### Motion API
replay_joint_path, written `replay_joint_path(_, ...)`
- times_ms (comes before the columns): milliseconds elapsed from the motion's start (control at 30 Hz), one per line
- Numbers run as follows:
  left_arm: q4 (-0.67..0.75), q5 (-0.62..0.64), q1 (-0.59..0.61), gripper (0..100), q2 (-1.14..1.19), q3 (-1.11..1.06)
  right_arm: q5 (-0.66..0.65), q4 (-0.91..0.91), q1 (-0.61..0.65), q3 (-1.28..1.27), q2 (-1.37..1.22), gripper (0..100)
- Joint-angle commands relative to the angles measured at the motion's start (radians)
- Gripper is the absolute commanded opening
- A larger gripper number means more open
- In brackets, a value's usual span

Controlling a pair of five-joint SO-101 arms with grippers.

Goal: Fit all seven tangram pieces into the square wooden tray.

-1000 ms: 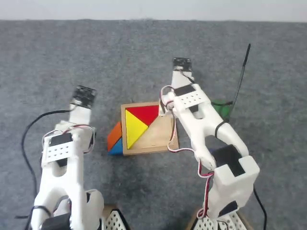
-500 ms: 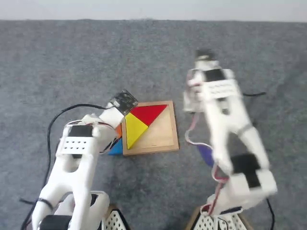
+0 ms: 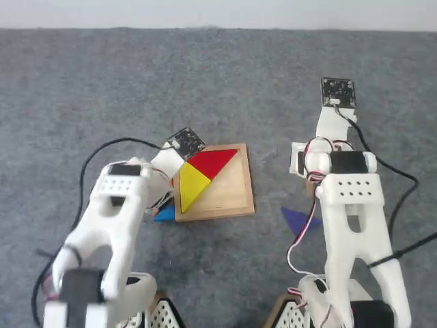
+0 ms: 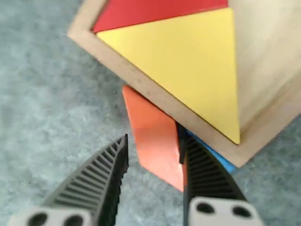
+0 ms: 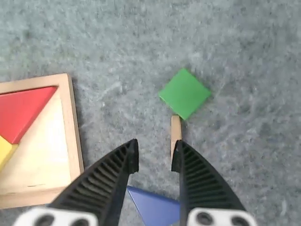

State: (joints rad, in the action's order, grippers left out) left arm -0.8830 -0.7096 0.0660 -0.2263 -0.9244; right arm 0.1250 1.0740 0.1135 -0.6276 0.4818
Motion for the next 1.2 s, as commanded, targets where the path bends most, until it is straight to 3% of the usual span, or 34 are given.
replay_joint_path(0, -0.075, -0.054, 0.003, 18, 0.112, 0.145, -0.012, -0.021, -0.008, 0.009, 0.051, 12.2)
replay_joint_path(400, -0.091, -0.08, 0.031, 18, 0.129, 0.162, -0.012, -0.028, -0.008, -0.002, 0.051, 12.2)
replay_joint_path(1033, -0.121, -0.106, 0.034, 2, 0.126, 0.154, -0.012, -0.025, -0.007, -0.002, 0.051, 12.2)
replay_joint_path(1167, -0.123, -0.118, 0.031, 8, 0.12, 0.156, -0.012, -0.025, -0.007, -0.002, 0.051, 12.2)
